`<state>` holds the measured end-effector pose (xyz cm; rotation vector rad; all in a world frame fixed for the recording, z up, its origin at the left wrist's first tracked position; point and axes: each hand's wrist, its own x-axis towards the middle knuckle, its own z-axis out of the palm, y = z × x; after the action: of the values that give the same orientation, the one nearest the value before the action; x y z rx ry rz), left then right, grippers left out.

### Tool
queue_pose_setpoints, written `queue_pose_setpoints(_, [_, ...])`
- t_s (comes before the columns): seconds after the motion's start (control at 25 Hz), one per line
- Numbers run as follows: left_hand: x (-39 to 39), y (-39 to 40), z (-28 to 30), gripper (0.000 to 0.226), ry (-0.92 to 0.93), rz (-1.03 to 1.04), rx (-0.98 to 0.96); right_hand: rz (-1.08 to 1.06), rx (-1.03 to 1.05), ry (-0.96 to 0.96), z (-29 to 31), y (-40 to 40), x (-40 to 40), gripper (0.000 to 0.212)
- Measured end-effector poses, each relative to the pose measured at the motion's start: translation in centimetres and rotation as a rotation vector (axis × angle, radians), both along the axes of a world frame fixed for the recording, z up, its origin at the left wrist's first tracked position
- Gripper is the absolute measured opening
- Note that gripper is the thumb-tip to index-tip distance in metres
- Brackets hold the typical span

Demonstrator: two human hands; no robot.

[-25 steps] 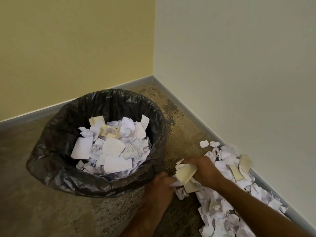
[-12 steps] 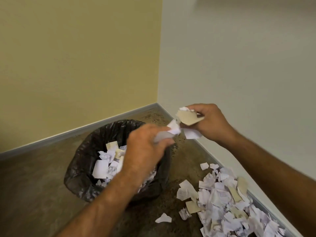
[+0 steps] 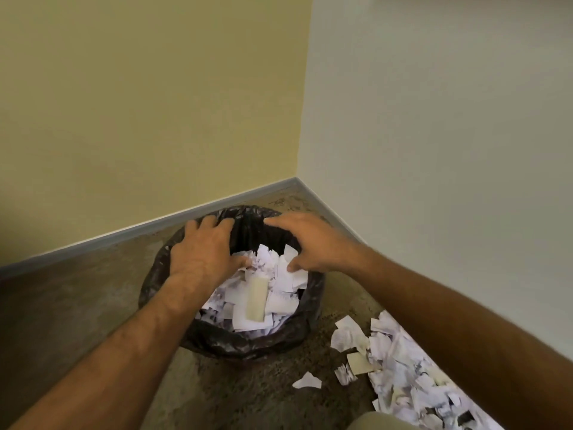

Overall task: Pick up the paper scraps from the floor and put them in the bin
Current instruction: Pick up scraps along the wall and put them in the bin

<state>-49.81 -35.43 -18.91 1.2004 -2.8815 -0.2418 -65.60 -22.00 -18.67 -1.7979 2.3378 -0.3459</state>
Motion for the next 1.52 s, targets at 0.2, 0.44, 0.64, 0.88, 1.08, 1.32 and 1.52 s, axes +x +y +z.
queue_pose_setpoints(0.2, [-3.4, 9.3, 0.7, 0.050, 0.424, -0.470, 0.210, -0.403, -0.212, -0.143, -2.2, 8.7, -5.0, 0.073])
queue_pose_setpoints(0.44, [-6.4, 18.0, -13.3, 0.104, -0.220, -0.560, 0.510, -0.492, 0.383, -0.057, -14.7, 20.4, -7.4, 0.100])
queue_pose_setpoints(0.64, [-4.5, 17.6, -25.1, 0.147, -0.424, -0.177, 0.500, -0.500, 0.540, -0.033, -22.3, 22.0, -4.8, 0.124])
queue_pose_setpoints(0.88, [-4.9, 18.3, -30.8, 0.157, -0.132, -0.184, 0.580, -0.508, 0.594, -0.038, -26.6, 20.4, -4.1, 0.135])
queue_pose_setpoints(1.08, [-9.5, 19.5, -31.2, 0.156, -0.011, -0.335, 0.596, -0.588, 0.482, -0.156, -29.0, 21.5, -3.7, 0.108])
queue_pose_setpoints(1.32, [-13.8, 18.8, -31.3, 0.140, -0.150, -0.415, 0.558, -0.602, 0.328, -0.268, -30.8, 22.2, -3.7, 0.083])
queue_pose_setpoints(1.52, [-13.3, 18.5, -32.1, 0.060, 0.011, -0.426, 0.535, -0.603, 0.236, -0.297, -31.1, 22.2, -3.5, 0.053])
